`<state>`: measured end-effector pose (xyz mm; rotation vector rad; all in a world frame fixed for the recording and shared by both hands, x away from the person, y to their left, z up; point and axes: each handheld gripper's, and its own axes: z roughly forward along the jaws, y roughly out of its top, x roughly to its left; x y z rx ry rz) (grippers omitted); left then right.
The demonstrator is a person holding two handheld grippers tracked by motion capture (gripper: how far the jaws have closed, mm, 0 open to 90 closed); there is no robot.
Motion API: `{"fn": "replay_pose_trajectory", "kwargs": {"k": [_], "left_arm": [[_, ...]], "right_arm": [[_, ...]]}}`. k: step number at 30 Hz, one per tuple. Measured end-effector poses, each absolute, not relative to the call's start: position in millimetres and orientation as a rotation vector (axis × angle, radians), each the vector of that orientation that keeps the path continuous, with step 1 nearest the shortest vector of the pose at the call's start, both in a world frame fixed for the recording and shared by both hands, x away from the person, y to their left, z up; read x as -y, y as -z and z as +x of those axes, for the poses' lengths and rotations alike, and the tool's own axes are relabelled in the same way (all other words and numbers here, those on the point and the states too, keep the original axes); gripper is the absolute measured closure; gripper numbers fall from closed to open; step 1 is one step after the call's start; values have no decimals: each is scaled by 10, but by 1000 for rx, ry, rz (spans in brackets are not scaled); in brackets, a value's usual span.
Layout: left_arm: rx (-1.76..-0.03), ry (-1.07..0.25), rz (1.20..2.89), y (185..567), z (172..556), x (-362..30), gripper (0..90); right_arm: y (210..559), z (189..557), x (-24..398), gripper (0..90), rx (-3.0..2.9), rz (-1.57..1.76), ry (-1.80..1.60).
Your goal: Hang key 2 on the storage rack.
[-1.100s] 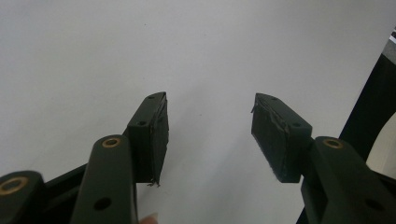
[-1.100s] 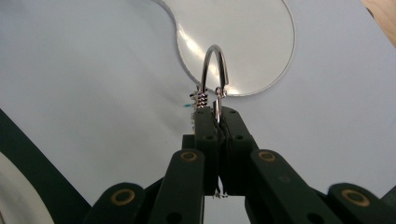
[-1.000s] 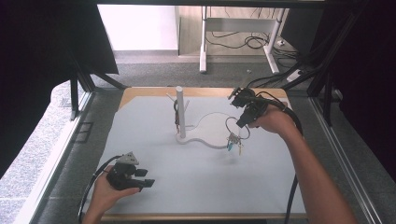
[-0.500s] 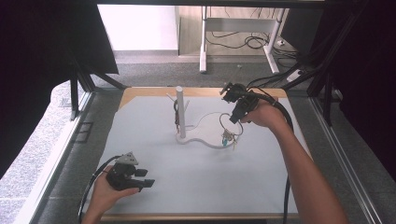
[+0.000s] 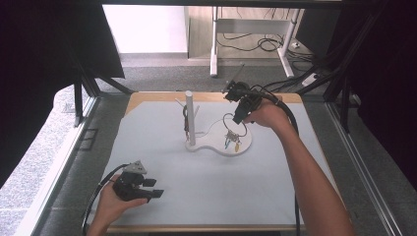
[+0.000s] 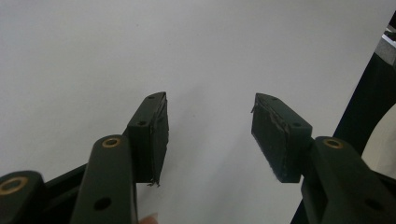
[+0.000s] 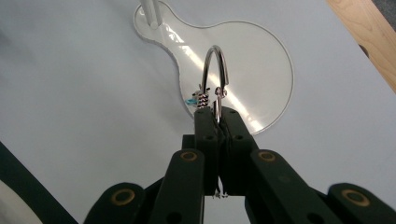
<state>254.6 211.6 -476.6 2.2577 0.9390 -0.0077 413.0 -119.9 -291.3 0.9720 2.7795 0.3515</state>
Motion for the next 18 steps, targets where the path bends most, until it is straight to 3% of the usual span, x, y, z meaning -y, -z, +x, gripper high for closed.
{"fn": "replay_pose_trajectory", "kwargs": {"k": [18], "left_arm": [[-930, 18, 2266, 4771, 2554, -2108, 466]], "right_arm": [[3032, 4272, 987, 873, -2798, 968, -353]]}}
